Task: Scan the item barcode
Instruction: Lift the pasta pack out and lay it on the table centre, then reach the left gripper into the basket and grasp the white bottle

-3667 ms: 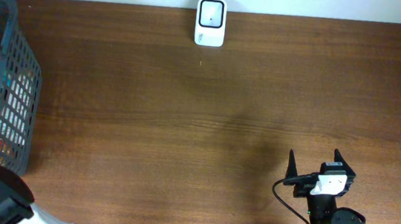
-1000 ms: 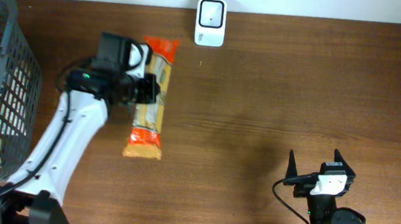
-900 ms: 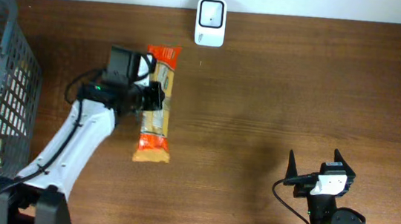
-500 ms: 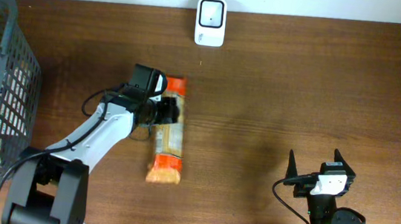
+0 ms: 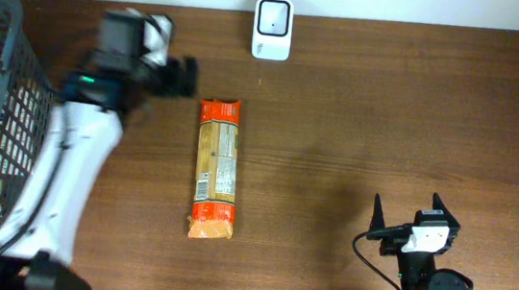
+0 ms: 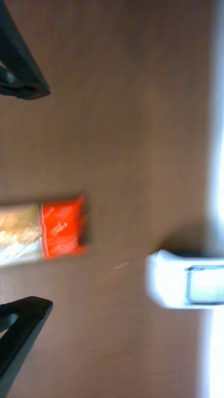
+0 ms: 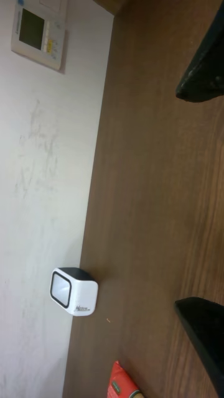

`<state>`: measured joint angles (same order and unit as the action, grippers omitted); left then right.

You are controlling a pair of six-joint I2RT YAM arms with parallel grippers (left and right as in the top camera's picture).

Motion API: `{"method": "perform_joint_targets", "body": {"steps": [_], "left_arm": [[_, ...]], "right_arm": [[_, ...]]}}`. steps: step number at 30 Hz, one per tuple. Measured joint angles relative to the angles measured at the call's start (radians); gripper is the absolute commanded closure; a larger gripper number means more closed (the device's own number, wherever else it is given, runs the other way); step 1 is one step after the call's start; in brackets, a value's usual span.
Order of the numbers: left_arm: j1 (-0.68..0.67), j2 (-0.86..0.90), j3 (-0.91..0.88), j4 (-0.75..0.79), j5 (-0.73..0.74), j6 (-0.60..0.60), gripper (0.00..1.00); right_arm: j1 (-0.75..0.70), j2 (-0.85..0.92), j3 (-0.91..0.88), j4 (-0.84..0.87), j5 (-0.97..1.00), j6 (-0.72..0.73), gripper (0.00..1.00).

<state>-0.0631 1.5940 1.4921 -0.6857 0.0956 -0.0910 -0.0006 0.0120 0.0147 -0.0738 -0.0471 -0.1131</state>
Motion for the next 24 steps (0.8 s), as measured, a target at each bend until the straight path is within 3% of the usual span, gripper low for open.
{"method": "perform_joint_targets", "body": {"steps": [6,8,14,19,24], "left_arm": [[0.361,-0.046,0.278,-0.046,-0.019,0.058,0.01],[0.517,-0.045,0.284,-0.055,-0.053,0.061,0.01],[0.754,0.002,0.228,-0.092,-0.077,0.069,0.01],[0.847,0.138,0.151,-0.074,0.097,0.196,0.0],[0.867,0.267,0.143,-0.093,0.167,0.332,0.01]], "right_arm": [[0.0,0.0,0.0,0.0,0.0,0.0,0.01],[0.0,0.0,0.0,0.0,0.0,0.0,0.01],[0.0,0.0,0.0,0.0,0.0,0.0,0.02],[0.0,0.0,0.0,0.0,0.0,0.0,0.01],[0.0,0.0,0.0,0.0,0.0,-0.001,0.01]]}}
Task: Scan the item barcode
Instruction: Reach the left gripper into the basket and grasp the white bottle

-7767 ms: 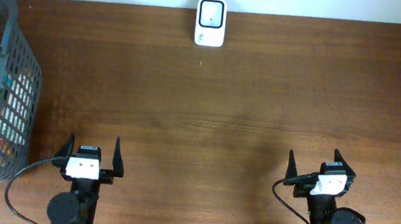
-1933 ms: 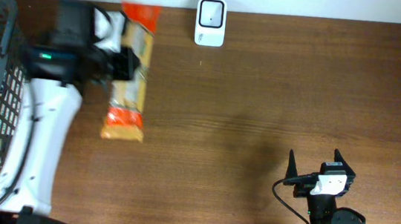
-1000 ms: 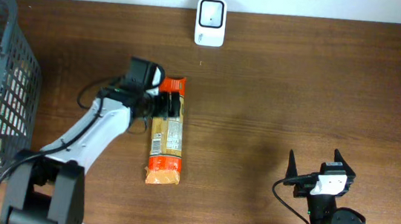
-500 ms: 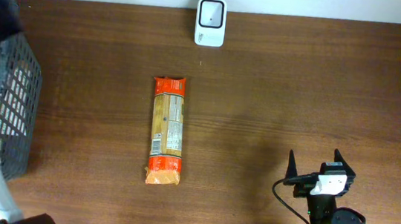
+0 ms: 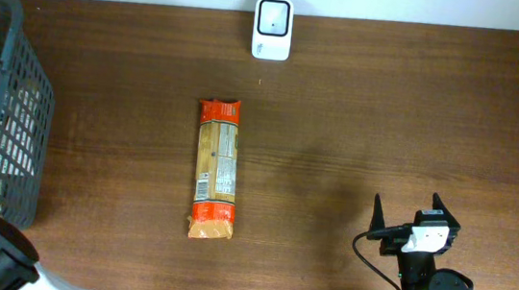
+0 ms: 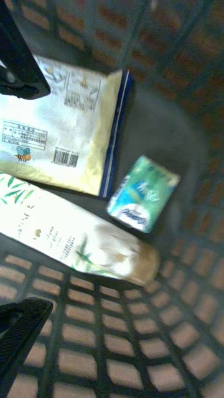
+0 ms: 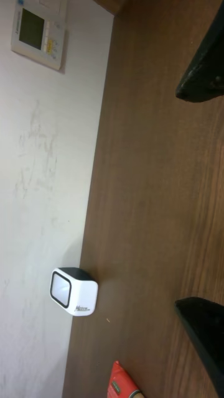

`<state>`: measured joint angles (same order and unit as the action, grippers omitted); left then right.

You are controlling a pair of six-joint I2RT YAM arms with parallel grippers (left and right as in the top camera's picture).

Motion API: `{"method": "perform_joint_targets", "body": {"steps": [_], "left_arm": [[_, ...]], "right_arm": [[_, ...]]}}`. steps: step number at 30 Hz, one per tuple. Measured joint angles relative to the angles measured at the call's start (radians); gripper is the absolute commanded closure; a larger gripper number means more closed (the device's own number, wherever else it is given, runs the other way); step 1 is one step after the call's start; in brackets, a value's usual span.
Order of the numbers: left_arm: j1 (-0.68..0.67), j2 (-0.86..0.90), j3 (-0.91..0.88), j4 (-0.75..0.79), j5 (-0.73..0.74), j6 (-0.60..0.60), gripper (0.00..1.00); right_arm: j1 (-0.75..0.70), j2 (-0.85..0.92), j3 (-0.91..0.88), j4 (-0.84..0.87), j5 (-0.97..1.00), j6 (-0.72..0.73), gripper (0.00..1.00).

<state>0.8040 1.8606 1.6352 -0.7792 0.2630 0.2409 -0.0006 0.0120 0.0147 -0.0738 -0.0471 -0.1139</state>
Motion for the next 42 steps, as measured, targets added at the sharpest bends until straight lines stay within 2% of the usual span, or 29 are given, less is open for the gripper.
{"method": "perform_joint_targets", "body": {"steps": [4,8,12,14,16,17,18,19,20,23,27,36,42], "left_arm": [[0.0,0.082,-0.001,-0.003,0.05,0.108,0.01],[0.0,0.173,-0.001,0.009,0.075,0.148,0.01],[0.0,0.243,-0.001,0.034,0.114,0.176,0.11],[0.0,0.267,-0.001,0.039,0.154,0.19,0.25],[0.0,0.281,-0.001,0.042,0.18,0.192,0.33],[0.0,0.29,-0.001,0.045,0.2,0.201,0.41],[0.0,0.298,-0.001,0.047,0.21,0.204,0.53],[0.0,0.306,-0.001,0.047,0.221,0.208,0.73],[0.0,0.311,-0.001,0.047,0.236,0.209,0.86],[0.003,0.308,0.008,0.045,0.28,0.21,0.99],[0.002,0.308,0.021,0.045,0.301,0.198,1.0],[0.001,0.303,0.181,-0.063,0.266,0.031,1.0],[0.002,0.06,0.263,-0.063,0.235,-0.079,1.0]], "right_arm": [[0.0,0.0,0.0,0.0,0.0,0.0,0.01],[0.0,0.0,0.0,0.0,0.0,0.0,0.02],[0.0,0.0,0.0,0.0,0.0,0.0,0.01],[0.0,0.0,0.0,0.0,0.0,0.0,0.01],[0.0,0.0,0.0,0.0,0.0,0.001,0.01],[0.0,0.0,0.0,0.0,0.0,0.0,0.02],[0.0,0.0,0.0,0.0,0.0,0.001,0.01],[0.0,0.0,0.0,0.0,0.0,0.0,0.01],[0.0,0.0,0.0,0.0,0.0,0.0,0.01],[0.0,0.0,0.0,0.0,0.0,0.0,0.01],[0.0,0.0,0.0,0.0,0.0,0.001,0.01],[0.0,0.0,0.0,0.0,0.0,0.0,0.01],[0.0,0.0,0.0,0.0,0.0,0.001,0.01]]}}
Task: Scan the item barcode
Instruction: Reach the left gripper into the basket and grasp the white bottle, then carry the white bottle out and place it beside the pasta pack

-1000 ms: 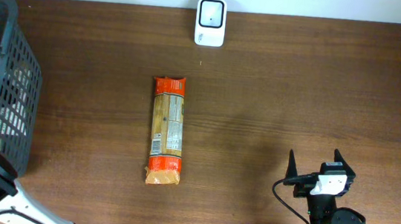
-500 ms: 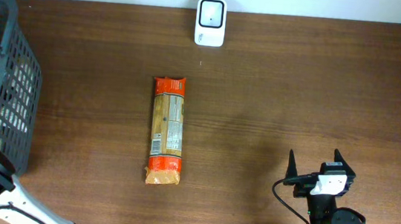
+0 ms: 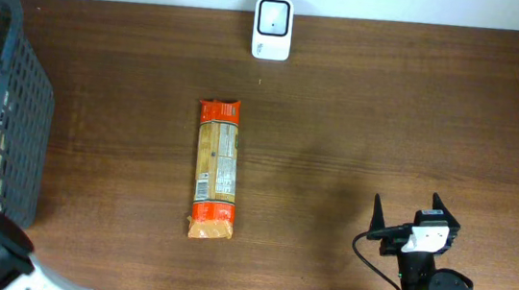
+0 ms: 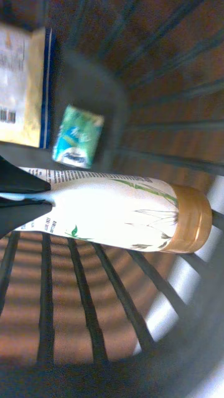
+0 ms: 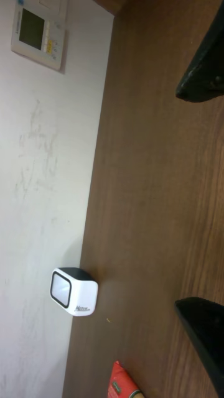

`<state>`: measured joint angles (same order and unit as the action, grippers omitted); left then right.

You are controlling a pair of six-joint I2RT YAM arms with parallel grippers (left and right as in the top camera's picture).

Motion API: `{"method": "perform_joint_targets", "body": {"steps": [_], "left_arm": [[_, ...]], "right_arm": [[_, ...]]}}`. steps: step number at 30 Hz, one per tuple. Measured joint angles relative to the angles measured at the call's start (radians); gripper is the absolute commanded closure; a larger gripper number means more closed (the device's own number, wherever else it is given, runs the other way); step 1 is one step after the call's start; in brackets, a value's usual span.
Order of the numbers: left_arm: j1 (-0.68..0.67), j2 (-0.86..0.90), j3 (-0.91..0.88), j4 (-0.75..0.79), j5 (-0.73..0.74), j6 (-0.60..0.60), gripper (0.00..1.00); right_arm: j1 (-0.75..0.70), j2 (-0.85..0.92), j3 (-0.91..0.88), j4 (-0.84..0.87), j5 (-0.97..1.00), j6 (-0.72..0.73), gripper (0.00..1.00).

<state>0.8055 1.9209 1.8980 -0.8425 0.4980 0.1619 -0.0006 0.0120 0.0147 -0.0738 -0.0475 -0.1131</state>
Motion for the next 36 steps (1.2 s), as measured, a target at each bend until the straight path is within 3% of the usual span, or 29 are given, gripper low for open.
{"method": "perform_joint_targets", "body": {"steps": [3,13,16,20,25,30,36], "left_arm": [[0.0,-0.111,0.019,-0.002,-0.005,-0.05,1.0],[-0.064,-0.151,0.021,0.005,-0.017,-0.104,1.0],[-0.117,-0.237,0.02,0.012,-0.017,-0.104,1.0],[-0.245,-0.389,0.021,-0.047,-0.017,-0.106,1.0],[-0.463,-0.414,0.015,-0.198,-0.027,-0.115,1.0],[-0.647,-0.388,-0.172,-0.246,-0.146,-0.14,1.0],[-0.752,-0.373,-0.535,-0.063,-0.23,-0.198,1.0]], "right_arm": [[0.0,0.0,0.0,0.0,0.0,0.0,0.01],[0.0,0.0,0.0,0.0,0.0,0.0,0.01],[0.0,0.0,0.0,0.0,0.0,-0.001,0.01],[0.0,0.0,0.0,0.0,0.0,0.0,0.01],[0.0,0.0,0.0,0.0,0.0,0.0,0.01],[0.0,0.0,0.0,0.0,0.0,0.0,0.02],[0.0,0.0,0.0,0.0,0.0,-0.001,0.01]]}}
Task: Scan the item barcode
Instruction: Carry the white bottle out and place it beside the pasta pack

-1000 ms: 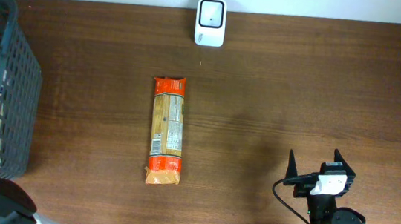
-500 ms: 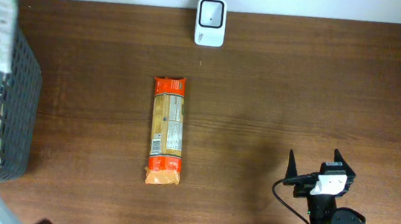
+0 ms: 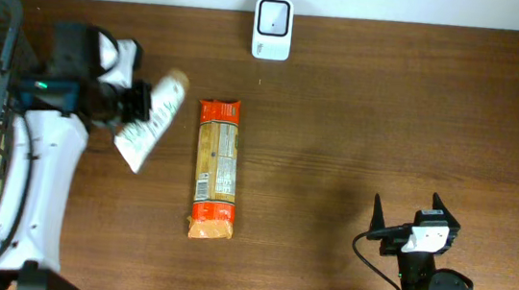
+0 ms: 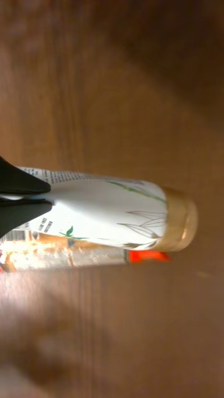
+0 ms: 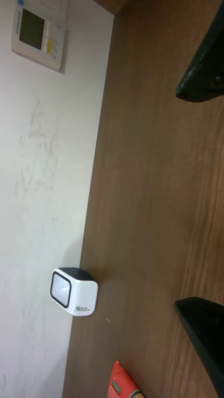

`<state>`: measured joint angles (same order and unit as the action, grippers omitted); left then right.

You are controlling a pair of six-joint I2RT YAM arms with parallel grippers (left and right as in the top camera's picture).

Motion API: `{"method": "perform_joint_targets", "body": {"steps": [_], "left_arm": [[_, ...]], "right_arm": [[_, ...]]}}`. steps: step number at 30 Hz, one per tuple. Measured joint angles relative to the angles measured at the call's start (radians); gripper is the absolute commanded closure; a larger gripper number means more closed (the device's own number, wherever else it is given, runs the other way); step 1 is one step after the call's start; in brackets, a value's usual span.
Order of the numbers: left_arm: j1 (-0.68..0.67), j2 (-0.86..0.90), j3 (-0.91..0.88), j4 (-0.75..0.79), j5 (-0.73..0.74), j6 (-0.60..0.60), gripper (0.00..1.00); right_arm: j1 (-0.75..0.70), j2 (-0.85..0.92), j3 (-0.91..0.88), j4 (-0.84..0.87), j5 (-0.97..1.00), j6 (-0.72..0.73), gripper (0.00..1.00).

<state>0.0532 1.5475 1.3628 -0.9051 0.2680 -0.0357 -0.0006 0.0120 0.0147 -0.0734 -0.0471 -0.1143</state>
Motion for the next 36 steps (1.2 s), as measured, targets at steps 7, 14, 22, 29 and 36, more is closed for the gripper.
{"method": "perform_joint_targets", "body": {"steps": [7,14,22,29,36], "left_arm": [[-0.07,0.007,-0.333,0.298,-0.083,-0.104,1.0],[-0.135,0.006,-0.487,0.462,-0.114,-0.155,0.98],[-0.264,0.006,-0.496,0.485,-0.119,-0.171,0.38],[-0.267,0.006,-0.415,0.46,-0.132,-0.165,0.18],[-0.237,-0.07,-0.063,0.343,-0.274,-0.063,0.01]], "right_arm": [[0.0,0.0,0.0,0.0,0.0,-0.001,0.01],[0.0,0.0,0.0,0.0,0.0,-0.001,0.02],[0.0,0.0,0.0,0.0,0.0,-0.002,0.01],[0.0,0.0,0.0,0.0,0.0,-0.002,0.01],[0.0,0.0,0.0,0.0,0.0,-0.002,0.02]]}}
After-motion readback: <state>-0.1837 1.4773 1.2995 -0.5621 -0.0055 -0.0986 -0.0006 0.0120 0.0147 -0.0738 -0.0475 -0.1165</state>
